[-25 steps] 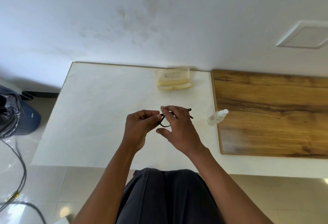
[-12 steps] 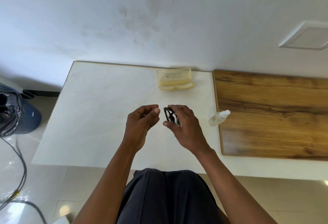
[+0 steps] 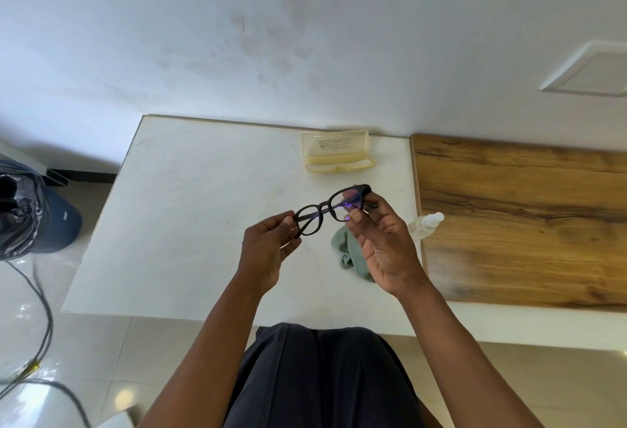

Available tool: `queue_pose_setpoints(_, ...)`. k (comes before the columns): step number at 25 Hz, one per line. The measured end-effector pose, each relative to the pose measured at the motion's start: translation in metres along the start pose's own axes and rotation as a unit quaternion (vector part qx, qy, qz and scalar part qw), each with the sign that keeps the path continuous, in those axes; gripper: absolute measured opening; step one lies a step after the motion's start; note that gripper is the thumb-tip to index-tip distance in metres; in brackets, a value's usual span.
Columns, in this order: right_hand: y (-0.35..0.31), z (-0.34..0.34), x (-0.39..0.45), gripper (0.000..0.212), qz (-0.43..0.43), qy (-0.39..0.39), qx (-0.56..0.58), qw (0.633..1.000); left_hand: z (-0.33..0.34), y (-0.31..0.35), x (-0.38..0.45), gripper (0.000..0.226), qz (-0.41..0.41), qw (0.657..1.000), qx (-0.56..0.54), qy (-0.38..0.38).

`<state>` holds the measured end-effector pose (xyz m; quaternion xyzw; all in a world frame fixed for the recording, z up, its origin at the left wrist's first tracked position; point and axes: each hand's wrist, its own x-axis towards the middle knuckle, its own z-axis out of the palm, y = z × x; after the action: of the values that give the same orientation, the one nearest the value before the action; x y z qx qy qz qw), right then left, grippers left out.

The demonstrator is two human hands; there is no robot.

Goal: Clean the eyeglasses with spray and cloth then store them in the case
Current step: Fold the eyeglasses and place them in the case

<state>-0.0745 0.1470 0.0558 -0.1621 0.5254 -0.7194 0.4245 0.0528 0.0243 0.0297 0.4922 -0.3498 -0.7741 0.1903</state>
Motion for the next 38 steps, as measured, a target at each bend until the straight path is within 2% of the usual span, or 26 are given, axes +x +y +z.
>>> queue_pose_setpoints(6, 0.006, -0.01, 0.002, 0.026, 0.033, 0.019, 0.137, 0.99, 0.0, 0.003, 0.0, 0.014, 0.003, 0.995, -0.096, -0.034)
queue_pose_setpoints(10, 0.013, -0.019, 0.003, 0.028, 0.058, 0.039, 0.125, 0.99, -0.003, 0.003, 0.0, 0.013, 0.026, 0.996, -0.081, -0.026)
queue_pose_setpoints(12, 0.019, -0.023, 0.003, 0.04, 0.074, 0.067, 0.117, 0.988, -0.004, 0.002, 0.002, 0.013, 0.039, 0.997, -0.061, -0.015)
queue_pose_setpoints(14, 0.025, -0.027, 0.004, 0.046, 0.084, 0.096, 0.097, 0.987, -0.004, 0.001, 0.005, 0.012, 0.045, 0.999, -0.03, -0.006)
queue_pose_setpoints(18, 0.034, -0.032, 0.008, 0.027, 0.098, 0.129, 0.03, 0.986, -0.004, -0.005, 0.009, 0.011, 0.039, 0.999, 0.005, -0.002)
queue_pose_setpoints(22, 0.037, -0.035, 0.018, 0.019, 0.104, 0.134, -0.031, 0.985, -0.003, -0.01, 0.018, 0.011, 0.03, 0.999, 0.016, 0.011)
queue_pose_setpoints(28, 0.034, -0.04, 0.041, 0.026, 0.099, 0.146, -0.109, 0.978, 0.004, -0.008, 0.032, 0.01, 0.023, 0.999, 0.024, 0.027)
queue_pose_setpoints(32, 0.027, -0.044, 0.061, 0.027, 0.094, 0.161, -0.143, 0.972, 0.016, -0.001, 0.045, 0.02, 0.045, 0.995, 0.083, 0.044)
queue_pose_setpoints(38, 0.008, -0.046, 0.112, 0.032, 0.089, 0.231, -0.229, 0.942, 0.049, 0.027, 0.075, 0.026, 0.098, 0.985, 0.13, 0.059)
